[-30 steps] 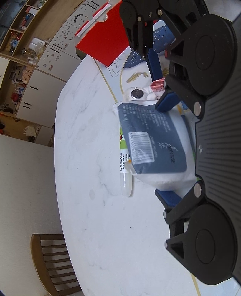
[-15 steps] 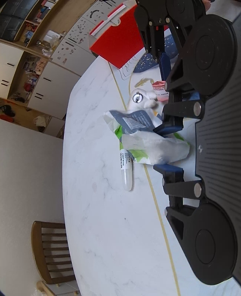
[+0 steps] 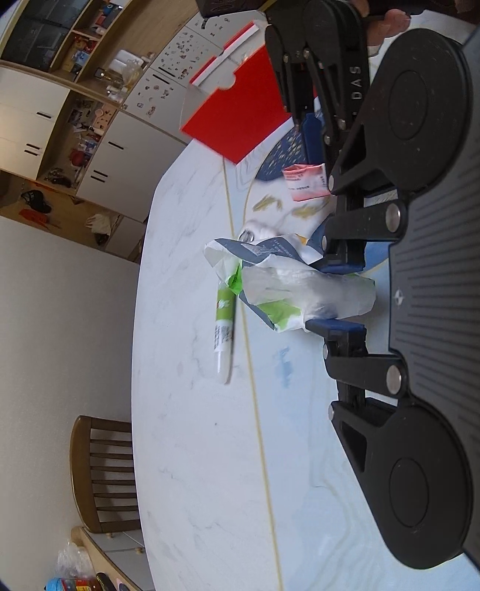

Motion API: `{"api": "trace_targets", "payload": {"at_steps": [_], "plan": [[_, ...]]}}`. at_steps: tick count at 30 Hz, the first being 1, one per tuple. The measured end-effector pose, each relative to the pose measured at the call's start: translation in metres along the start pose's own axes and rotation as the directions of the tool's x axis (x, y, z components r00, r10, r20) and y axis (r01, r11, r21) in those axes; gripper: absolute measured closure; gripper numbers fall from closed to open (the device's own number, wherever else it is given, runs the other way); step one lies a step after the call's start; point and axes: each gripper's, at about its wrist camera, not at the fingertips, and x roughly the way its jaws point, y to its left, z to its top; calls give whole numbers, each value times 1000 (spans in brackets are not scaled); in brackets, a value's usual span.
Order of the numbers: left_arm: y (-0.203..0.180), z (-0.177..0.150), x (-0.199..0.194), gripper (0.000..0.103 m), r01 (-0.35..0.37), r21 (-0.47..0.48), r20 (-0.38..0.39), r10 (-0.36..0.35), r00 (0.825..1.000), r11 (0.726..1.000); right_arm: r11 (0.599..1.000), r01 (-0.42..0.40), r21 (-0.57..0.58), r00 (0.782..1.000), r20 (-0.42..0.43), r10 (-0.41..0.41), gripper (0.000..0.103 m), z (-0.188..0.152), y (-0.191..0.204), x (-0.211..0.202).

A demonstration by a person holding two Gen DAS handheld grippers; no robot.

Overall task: Organize objects
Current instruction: 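Grasp the blue-and-white wipe packet with the left gripper while the right gripper grasps the red-and-white tube, then carry the wipe packet with the left gripper while the right gripper carries the red tube into the box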

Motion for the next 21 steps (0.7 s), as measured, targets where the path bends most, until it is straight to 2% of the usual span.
{"api": "trace_targets", "payload": {"at_steps": [11, 21], "plan": [[-35, -17, -39, 81, -8, -41, 24, 9, 1000, 999, 999, -41, -29, 998, 37, 42, 73, -19, -7, -59], [-74, -18, -67, 81, 0, -73, 66, 5, 998, 997, 999, -50, -22, 996, 73, 51, 73, -30, -41, -110]]}}
